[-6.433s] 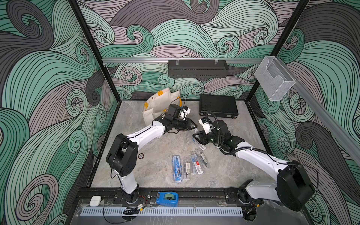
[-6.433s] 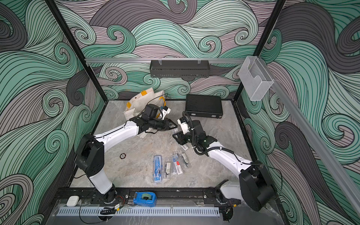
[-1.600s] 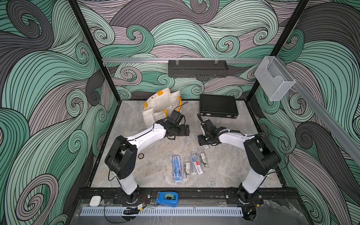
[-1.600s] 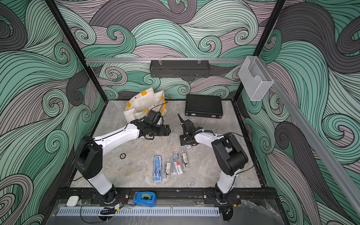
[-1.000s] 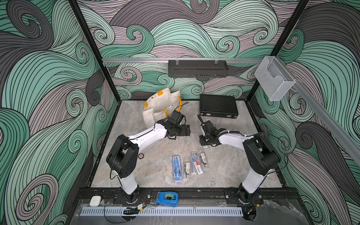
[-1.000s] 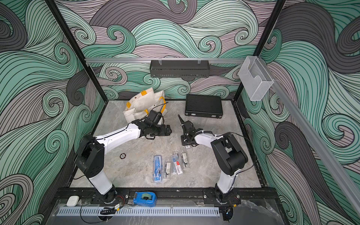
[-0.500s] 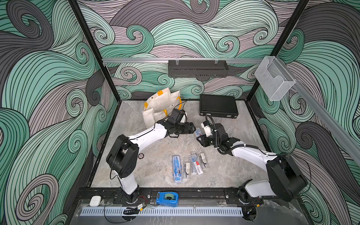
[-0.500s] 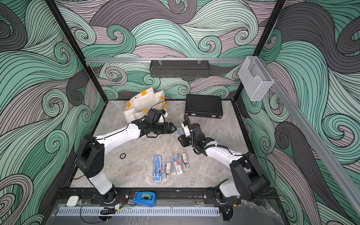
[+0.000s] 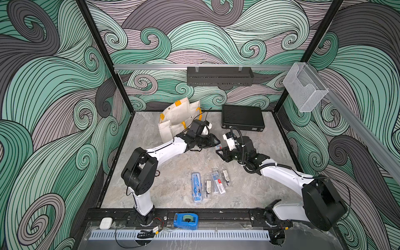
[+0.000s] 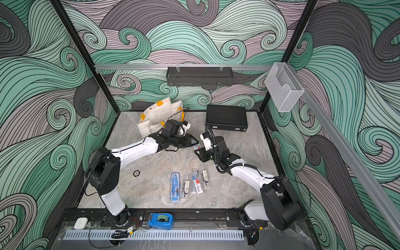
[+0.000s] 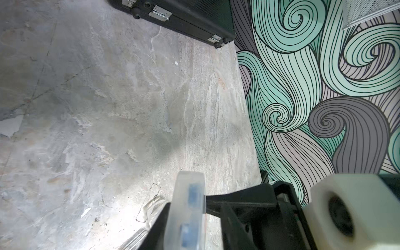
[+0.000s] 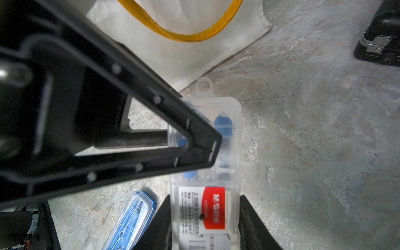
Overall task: Put the compass set into the canvas bag
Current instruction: Pick up the compass set at the center of the board, then place the compass set in the canvas bag.
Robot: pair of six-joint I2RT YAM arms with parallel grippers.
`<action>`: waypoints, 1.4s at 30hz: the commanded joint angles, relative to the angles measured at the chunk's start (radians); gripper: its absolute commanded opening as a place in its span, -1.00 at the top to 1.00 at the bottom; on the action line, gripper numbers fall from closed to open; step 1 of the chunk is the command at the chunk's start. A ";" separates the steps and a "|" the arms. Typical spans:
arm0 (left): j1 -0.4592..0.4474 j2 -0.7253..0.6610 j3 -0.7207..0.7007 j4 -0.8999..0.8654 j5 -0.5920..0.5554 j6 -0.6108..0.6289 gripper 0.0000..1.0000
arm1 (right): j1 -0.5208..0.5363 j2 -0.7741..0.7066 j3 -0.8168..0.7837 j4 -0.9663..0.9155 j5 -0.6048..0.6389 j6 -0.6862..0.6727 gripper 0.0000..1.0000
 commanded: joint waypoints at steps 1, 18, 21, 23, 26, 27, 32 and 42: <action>0.008 0.015 0.021 0.033 0.036 -0.013 0.41 | 0.006 -0.007 0.014 0.019 -0.019 -0.002 0.25; 0.007 0.013 0.040 -0.030 -0.057 0.040 0.75 | 0.007 -0.014 0.043 -0.075 0.070 -0.010 -0.59; 0.011 0.011 0.099 -0.125 -0.122 0.105 0.76 | 0.007 -0.044 0.027 -0.096 0.122 -0.013 -0.99; 0.018 0.005 0.144 -0.177 -0.165 0.152 0.75 | 0.006 -0.074 0.007 -0.098 0.150 -0.014 -1.00; 0.042 -0.019 0.192 -0.214 -0.225 0.213 0.76 | 0.006 -0.118 -0.006 -0.119 0.199 -0.014 -1.00; 0.052 -0.030 0.200 -0.211 -0.240 0.221 0.76 | 0.004 -0.133 -0.008 -0.124 0.215 -0.015 -1.00; 0.101 -0.110 0.236 -0.165 -0.364 0.317 0.76 | 0.003 -0.188 -0.032 -0.117 0.268 -0.028 -1.00; 0.252 -0.169 0.388 -0.244 -0.703 0.501 0.75 | 0.003 -0.118 -0.021 -0.127 0.254 -0.018 -1.00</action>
